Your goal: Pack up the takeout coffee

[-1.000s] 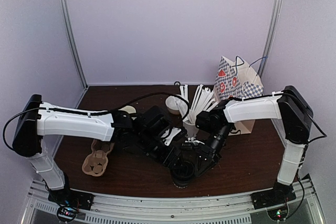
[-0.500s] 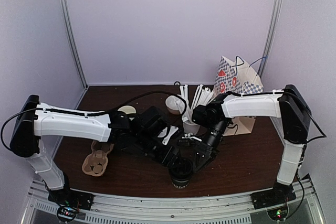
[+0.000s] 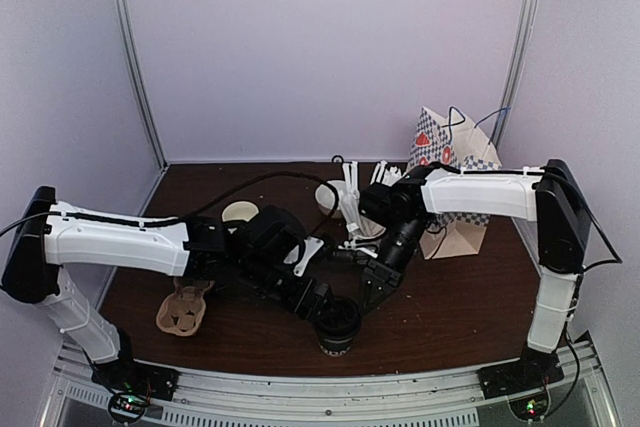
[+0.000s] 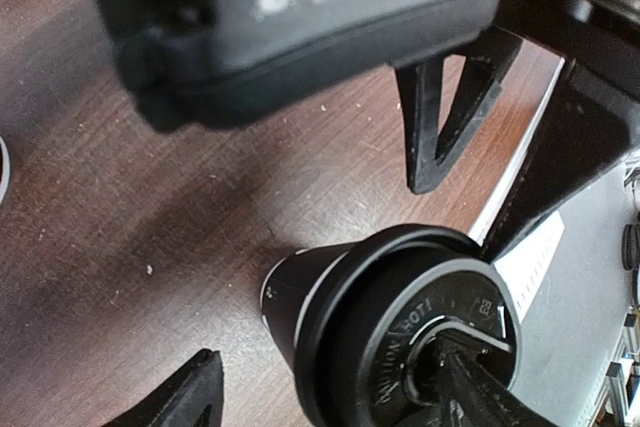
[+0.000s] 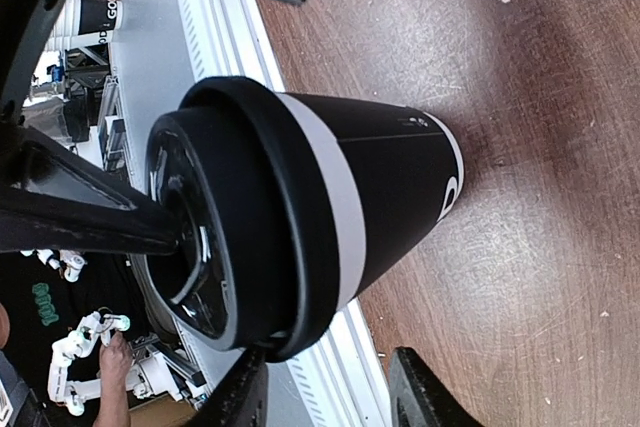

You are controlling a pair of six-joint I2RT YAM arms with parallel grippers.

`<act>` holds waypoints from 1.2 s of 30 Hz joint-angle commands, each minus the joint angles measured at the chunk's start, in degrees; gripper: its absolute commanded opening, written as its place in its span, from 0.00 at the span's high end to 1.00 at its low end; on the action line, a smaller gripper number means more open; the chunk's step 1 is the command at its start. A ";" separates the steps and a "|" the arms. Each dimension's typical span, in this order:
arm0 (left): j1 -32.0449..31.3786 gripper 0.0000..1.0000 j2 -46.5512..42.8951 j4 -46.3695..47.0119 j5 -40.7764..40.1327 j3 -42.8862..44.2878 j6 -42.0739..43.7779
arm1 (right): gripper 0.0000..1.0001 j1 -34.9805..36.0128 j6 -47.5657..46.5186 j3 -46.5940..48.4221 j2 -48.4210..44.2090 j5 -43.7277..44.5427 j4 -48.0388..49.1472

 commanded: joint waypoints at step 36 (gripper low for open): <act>-0.14 0.28 -0.31 6.64 -1.26 -2.74 2.10 | 0.49 0.84 -0.49 -8.90 -3.71 -10.17 4.73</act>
